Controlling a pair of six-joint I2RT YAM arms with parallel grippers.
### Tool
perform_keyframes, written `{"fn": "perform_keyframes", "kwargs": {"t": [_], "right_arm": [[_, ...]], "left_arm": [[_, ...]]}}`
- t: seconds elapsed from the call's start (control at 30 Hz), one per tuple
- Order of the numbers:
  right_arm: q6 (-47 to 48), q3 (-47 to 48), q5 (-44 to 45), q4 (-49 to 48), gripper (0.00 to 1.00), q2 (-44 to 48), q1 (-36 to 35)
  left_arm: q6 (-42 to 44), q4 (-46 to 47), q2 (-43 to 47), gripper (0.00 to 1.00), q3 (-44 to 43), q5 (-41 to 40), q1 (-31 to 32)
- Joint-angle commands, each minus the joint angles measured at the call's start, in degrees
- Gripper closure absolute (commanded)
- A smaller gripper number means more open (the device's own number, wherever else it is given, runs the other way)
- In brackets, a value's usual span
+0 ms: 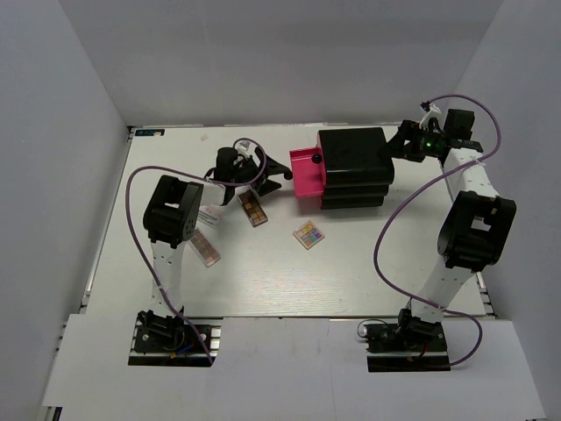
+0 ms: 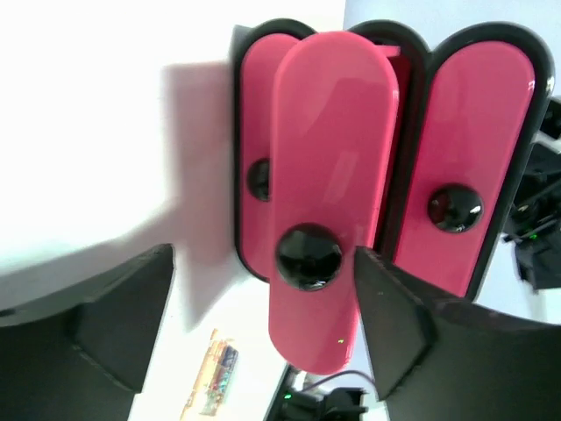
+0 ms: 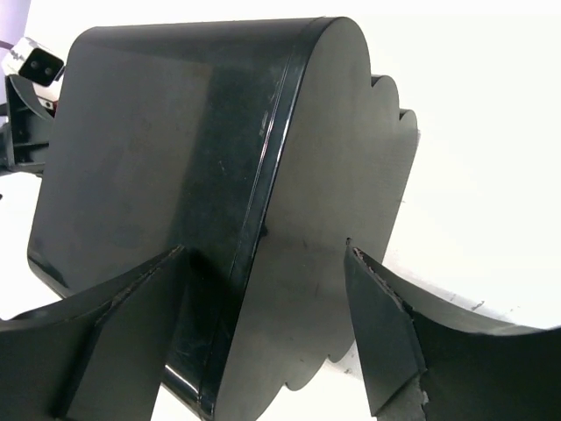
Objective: Organize the makeup
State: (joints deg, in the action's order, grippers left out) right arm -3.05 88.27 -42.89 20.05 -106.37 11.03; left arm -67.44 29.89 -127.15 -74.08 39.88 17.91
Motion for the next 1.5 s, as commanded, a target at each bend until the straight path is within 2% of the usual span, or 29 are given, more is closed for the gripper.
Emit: {"fn": "perform_keyframes", "kwargs": {"t": [0.0, 0.07, 0.23, 0.3, 0.43, 0.47, 0.57, 0.6, 0.7, 0.73, 0.77, 0.8, 0.83, 0.87, 0.9, 0.93, 1.0, 1.07, 1.1, 1.17, 1.2, 1.23, 1.27, 1.3, 1.37, 1.47], "right_arm": [[2.3, 1.5, -0.2, 1.7, 0.22, 1.0, 0.3], [2.8, 1.3, 0.5, 2.4, 0.22, 2.4, 0.4], [7.3, -0.4, 4.7, 3.6, 0.22, 7.3, 0.7], [9.2, -1.1, 6.4, 4.1, 0.22, 9.1, 1.1], [14.4, -4.1, 13.9, 3.9, 0.17, 16.5, 1.3], [16.0, -6.7, 15.4, 3.1, 0.11, 18.3, 1.4], [22.1, -13.4, 16.4, -2.5, 0.11, 26.7, 1.4], [24.2, -14.9, 14.6, -3.2, 0.11, 28.7, 1.4], [38.6, -18.5, -2.3, 1.5, 0.12, 35.6, 0.9], [49.8, -19.1, -13.8, 8.3, 0.12, 38.1, 0.8], [56.9, -19.8, -19.5, 12.2, 0.14, 39.1, 0.3], [63.8, -20.9, -27.1, 16.5, 0.15, 40.4, 0.0], [69.9, -21.2, -28.9, 21.2, 0.15, 40.8, -1.5], [69.4, -21.6, -30.0, 21.1, 0.19, 40.8, -3.8], [68.8, -21.1, -29.4, 21.0, 0.21, 40.0, -5.1], [68.4, -20.8, -28.0, 20.6, 0.23, 39.4, -10.2], [62.9, -21.0, -21.2, 17.1, 0.32, 37.7, -14.4], [55.6, -22.0, -15.8, 10.4, 0.4, 37.0, -22.2], [52.5, -22.5, -9.1, 7.8, 0.44, 36.7, -24.0], [47.1, -23.1, -1.9, 2.4, 0.53, 35.7, -32.9], [43.2, -22.7, 5.0, 1.8, 0.55, 33.9, -37.3], [40.6, -21.2, 8.6, 1.0, 0.61, 32.6, -39.5], [37.8, -20.0, 12.7, 0.3, 0.66, 29.1, -45.8], [34.8, -18.2, 18.8, 1.5, 0.69, 26.8, -47.7], [31.6, -12.5, 25.2, 2.3, 0.71, 20.9, -53.9], [23.9, -5.3, 27.2, 1.2, 0.59, 13.2, -57.7]], "left_arm": [[1.6, -2.8, 5.1, 0.05, -1.8, -0.1, -0.4], [1.7, -4.1, 5.7, 0.02, -3.0, 0.4, -0.9], [4.7, -10.0, 10.0, 0.02, -5.8, 0.6, -2.2], [7.6, -12.0, 11.8, 0.02, -7.3, 0.8, -2.7], [16.2, -22.9, 17.9, 0.02, -11.0, 1.2, -2.7], [19.6, -24.3, 19.5, 0.02, -10.7, 0.9, -3.2], [25.1, -27.5, 27.7, 0.02, -5.1, 0.0, -3.8], [25.3, -27.4, 29.9, 0.02, -2.3, -0.5, -4.5], [28.8, -29.3, 37.8, 0.02, 6.6, 2.0, -7.4], [30.4, -33.1, 39.7, 0.02, 10.2, 2.0, -7.9], [34.6, -36.1, 44.0, 0.02, 11.6, -1.2, -8.4], [36.7, -43.4, 46.0, 0.02, 12.5, -4.3, -8.4], [38.9, -46.9, 48.0, 0.03, 14.3, -7.8, -8.4], [41.2, -49.6, 52.7, 0.05, 15.5, -15.7, -8.4], [41.6, -53.7, 55.1, 0.06, 16.9, -19.3, -8.4], [41.9, -55.2, 57.6, 0.07, 19.9, -22.7, -8.4], [40.6, -59.2, 64.4, 0.12, 22.2, -32.1, -8.4], [40.0, -61.7, 68.1, 0.13, 24.1, -34.7, -8.4], [39.8, -63.6, 71.0, 0.13, 24.5, -36.3, -8.4], [39.3, -65.8, 73.5, 0.13, 25.3, -38.1, -8.4], [39.2, -67.7, 75.4, 0.12, 25.7, -40.9, -8.4], [38.8, -68.6, 76.3, 0.12, 25.9, -41.5, -8.4], [38.6, -69.1, 77.1, 0.12, 27.0, -42.1, -8.4], [38.5, -69.9, 78.4, 0.11, 27.5, -42.9, -8.4], [37.9, -70.4, 79.8, 0.1, 28.8, -44.2, -8.4], [38.2, -69.4, 83.4, 0.09, 30.4, -45.2, -7.9]]}}
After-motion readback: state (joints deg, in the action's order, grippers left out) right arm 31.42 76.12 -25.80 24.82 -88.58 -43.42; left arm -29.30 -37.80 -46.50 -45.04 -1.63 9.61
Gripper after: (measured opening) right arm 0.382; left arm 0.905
